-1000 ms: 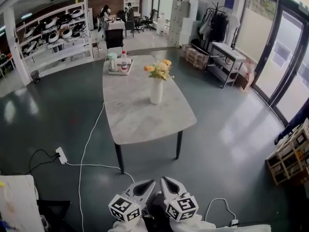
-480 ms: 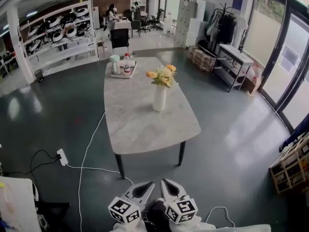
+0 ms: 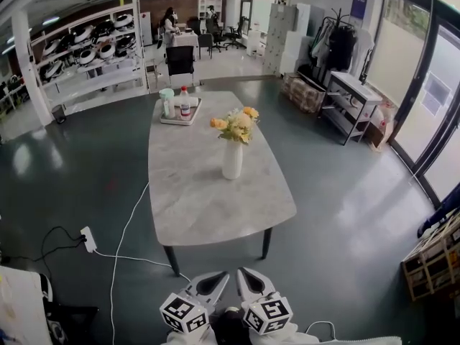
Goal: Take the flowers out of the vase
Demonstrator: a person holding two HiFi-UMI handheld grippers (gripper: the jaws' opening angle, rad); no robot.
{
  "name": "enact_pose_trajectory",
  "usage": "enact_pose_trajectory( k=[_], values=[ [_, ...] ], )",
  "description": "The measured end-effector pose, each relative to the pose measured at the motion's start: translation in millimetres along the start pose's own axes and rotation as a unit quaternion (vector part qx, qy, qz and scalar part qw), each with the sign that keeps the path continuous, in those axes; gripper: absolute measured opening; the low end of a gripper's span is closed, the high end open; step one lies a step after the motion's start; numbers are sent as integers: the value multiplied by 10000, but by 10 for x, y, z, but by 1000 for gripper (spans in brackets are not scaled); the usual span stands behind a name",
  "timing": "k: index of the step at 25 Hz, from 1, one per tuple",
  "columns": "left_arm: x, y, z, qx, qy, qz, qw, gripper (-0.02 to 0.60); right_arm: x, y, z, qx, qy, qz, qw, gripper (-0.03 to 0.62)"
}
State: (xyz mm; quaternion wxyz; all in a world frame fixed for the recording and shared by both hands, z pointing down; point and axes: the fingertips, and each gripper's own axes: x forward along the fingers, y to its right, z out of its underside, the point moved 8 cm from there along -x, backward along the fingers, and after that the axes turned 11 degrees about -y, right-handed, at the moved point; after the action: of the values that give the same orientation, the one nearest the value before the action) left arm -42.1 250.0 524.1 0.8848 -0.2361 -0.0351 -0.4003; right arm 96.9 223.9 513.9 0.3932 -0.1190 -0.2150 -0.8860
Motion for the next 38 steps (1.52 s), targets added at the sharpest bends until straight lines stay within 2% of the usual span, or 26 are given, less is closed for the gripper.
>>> enact_pose_trajectory(
  k=[12,20,32,38],
  values=[
    [658,-148,-100,-7,-49,40,10000,2,202,657,-124,128,-11,56,9999,-2],
    [848,-170,-149,1,-141,157,9998,2,223,820,-176,215,35,134,9997,0],
    [846,-214,-171,-82,-103,58,9999,2,274,830,-200,185,-18,51,9998,-2],
    [951,-315,-250,-28,-118,126,9998,2,385,908,-282,208,47,106,9997,-2]
  ],
)
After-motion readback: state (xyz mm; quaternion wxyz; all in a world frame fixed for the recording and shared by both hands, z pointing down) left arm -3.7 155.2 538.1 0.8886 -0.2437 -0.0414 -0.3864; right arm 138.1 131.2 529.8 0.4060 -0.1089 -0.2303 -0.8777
